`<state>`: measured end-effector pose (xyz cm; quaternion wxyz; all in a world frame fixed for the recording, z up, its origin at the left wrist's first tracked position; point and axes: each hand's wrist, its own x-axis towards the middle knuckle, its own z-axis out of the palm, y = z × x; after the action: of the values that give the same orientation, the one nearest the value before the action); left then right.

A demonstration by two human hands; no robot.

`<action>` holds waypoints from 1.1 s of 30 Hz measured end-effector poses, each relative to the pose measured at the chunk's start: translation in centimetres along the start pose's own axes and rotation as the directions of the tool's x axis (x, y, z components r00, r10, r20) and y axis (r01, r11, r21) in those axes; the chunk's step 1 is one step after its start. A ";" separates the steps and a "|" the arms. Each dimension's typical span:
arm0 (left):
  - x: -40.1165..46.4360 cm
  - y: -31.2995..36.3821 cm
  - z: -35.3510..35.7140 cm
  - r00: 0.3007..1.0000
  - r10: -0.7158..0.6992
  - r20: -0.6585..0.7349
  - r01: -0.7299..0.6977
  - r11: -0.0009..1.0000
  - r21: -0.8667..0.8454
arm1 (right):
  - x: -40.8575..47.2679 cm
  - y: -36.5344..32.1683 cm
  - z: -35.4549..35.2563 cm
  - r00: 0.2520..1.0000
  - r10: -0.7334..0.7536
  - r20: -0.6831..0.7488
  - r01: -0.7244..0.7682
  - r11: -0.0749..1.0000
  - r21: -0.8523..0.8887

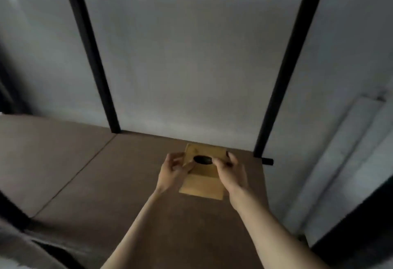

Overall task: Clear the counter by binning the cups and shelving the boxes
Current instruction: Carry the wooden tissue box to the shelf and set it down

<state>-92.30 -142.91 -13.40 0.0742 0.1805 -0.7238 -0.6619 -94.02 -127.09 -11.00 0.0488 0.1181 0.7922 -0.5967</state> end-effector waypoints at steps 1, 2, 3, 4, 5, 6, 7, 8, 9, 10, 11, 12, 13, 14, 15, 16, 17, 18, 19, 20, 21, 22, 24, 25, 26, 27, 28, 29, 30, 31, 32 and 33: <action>0.0 -0.7 0.8 0.999 -0.014 0.032 0.014 1.000 -0.002 | -0.1 0.7 -0.6 1.000 0.004 -0.025 -0.004 1.000 0.017; -0.2 -1.4 1.6 0.998 -0.026 0.057 0.027 1.000 -0.009 | -0.3 1.7 -1.0 0.999 0.022 -0.041 -0.021 0.999 0.028; -0.5 -2.1 2.3 0.996 -0.040 0.079 0.041 0.999 -0.014 | -0.4 2.6 -1.4 0.998 0.040 -0.054 -0.038 0.999 0.038; -0.8 -2.9 2.8 0.994 -0.056 0.097 0.057 0.998 -0.012 | -0.5 3.7 -1.8 0.996 0.070 -0.059 -0.067 0.997 0.043; -1.0 -3.9 3.3 0.991 -0.074 0.111 0.075 0.997 -0.001 | -0.7 4.7 -2.0 0.994 0.091 -0.067 -0.088 0.995 0.049; -1.3 -4.9 3.7 0.989 -0.089 0.121 0.088 0.996 0.012 | -0.8 5.8 -2.2 0.991 0.115 -0.075 -0.111 0.992 0.055; -1.6 -5.8 4.0 0.986 -0.102 0.131 0.100 0.995 0.026 | -0.9 6.9 -2.2 0.988 0.133 -0.080 -0.129 0.990 0.060; -1.9 -6.8 4.3 0.983 -0.118 0.139 0.113 0.993 0.039 | -1.0 8.0 -2.2 0.985 0.154 -0.080 -0.149 0.987 0.061; -2.2 -7.9 4.5 0.981 -0.137 0.138 0.132 0.990 0.051 | -1.0 9.0 -2.1 0.982 0.172 -0.083 -0.168 0.984 0.055; -2.5 -9.0 4.6 0.978 -0.157 0.136 0.149 0.987 0.063 | -1.2 10.1 -2.0 0.978 0.193 -0.082 -0.190 0.981 0.044; -2.8 -9.9 4.7 0.975 -0.175 0.137 0.166 0.983 0.075 | -1.5 11.0 -1.8 0.974 0.212 -0.078 -0.210 0.977 0.027; -3.1 -10.8 4.7 0.972 -0.190 0.140 0.178 0.980 0.090 | -1.7 12.0 -1.7 0.970 0.230 -0.075 -0.230 0.973 0.016; -3.4 -11.8 4.7 0.969 -0.201 0.144 0.186 0.977 0.109 | -1.9 12.9 -1.6 0.967 0.246 -0.071 -0.246 0.969 0.007; -3.7 -12.8 4.7 0.967 -0.211 0.146 0.192 0.972 0.133 | -2.1 13.8 -1.5 0.963 0.261 -0.070 -0.261 0.965 0.000; -4.1 -13.7 4.8 0.964 -0.223 0.148 0.200 0.967 0.155 | -2.2 14.7 -1.4 0.959 0.277 -0.067 -0.278 0.961 -0.007; -4.4 -14.4 4.8 0.961 -0.234 0.147 0.209 0.963 0.167 | -2.3 15.5 -1.3 0.954 0.293 -0.063 -0.295 0.955 -0.017; -4.8 -15.1 4.8 0.959 -0.246 0.143 0.220 0.960 0.173 | -2.3 16.3 -1.2 0.950 0.306 -0.059 -0.308 0.951 -0.032; -5.1 -15.7 4.8 0.957 -0.256 0.137 0.230 0.956 0.182 | -2.4 16.9 -1.0 0.948 0.312 -0.058 -0.315 0.948 -0.049; -5.3 -16.2 4.8 0.955 -0.264 0.134 0.237 0.952 0.193 | -2.4 17.5 -0.8 0.946 0.319 -0.057 -0.322 0.944 -0.069; -5.5 -16.8 4.8 0.952 -0.274 0.132 0.244 0.947 0.207 | -2.5 18.0 -0.6 0.944 0.326 -0.055 -0.330 0.940 -0.088; -5.6 -17.2 4.8 0.950 -0.284 0.132 0.251 0.943 0.219 | -2.6 18.5 -0.5 0.941 0.334 -0.050 -0.338 0.936 -0.103; -5.7 -17.6 4.8 0.948 -0.290 0.133 0.255 0.939 0.231 | -2.6 18.9 -0.4 0.939 0.341 -0.045 -0.344 0.933 -0.108; -5.8 -18.2 4.7 0.946 -0.292 0.138 0.251 0.934 0.254 | -2.6 19.5 -0.4 0.937 0.347 -0.040 -0.349 0.930 -0.111; -5.8 -18.3 4.7 0.947 -0.287 0.143 0.243 0.933 0.265 | -2.6 19.7 -0.4 0.937 0.347 -0.039 -0.349 0.930 -0.118; -5.8 -18.4 4.8 0.950 -0.277 0.146 0.230 0.933 0.278 | -2.6 19.7 -0.4 0.939 0.342 -0.038 -0.344 0.930 -0.132; -5.7 -18.3 4.8 0.953 -0.265 0.149 0.214 0.932 0.291 | -2.6 19.8 -0.5 0.941 0.335 -0.035 -0.337 0.930 -0.149; -5.6 -18.3 4.9 0.955 -0.257 0.149 0.203 0.931 0.305 | -2.6 19.7 -0.6 0.945 0.327 -0.029 -0.327 0.930 -0.168; -5.5 -18.2 4.9 0.955 -0.254 0.151 0.196 0.927 0.318 | -2.6 19.7 -0.7 0.948 0.318 -0.022 -0.316 0.930 -0.188; -5.5 -18.1 4.9 0.954 -0.256 0.156 0.192 0.922 0.337 | -2.5 19.7 -0.8 0.951 0.308 -0.019 -0.304 0.928 -0.215; -5.5 -17.8 4.8 0.952 -0.260 0.164 0.187 0.914 0.359 | -2.5 19.5 -0.8 0.955 0.295 -0.021 -0.290 0.921 -0.258; -5.6 -17.4 4.7 0.951 -0.257 0.173 0.174 0.905 0.389 | -2.7 19.3 -0.9 0.962 0.271 -0.026 -0.265 0.910 -0.320; -5.6 -17.1 4.6 0.953 -0.239 0.183 0.141 0.892 0.430 | -2.9 19.1 -0.9 0.972 0.232 -0.030 -0.225 0.891 -0.395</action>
<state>-85.90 -137.64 -30.00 -0.1159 0.1840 -0.8293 -0.5147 -86.51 -121.59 -27.95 0.1485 0.1927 0.8766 -0.4152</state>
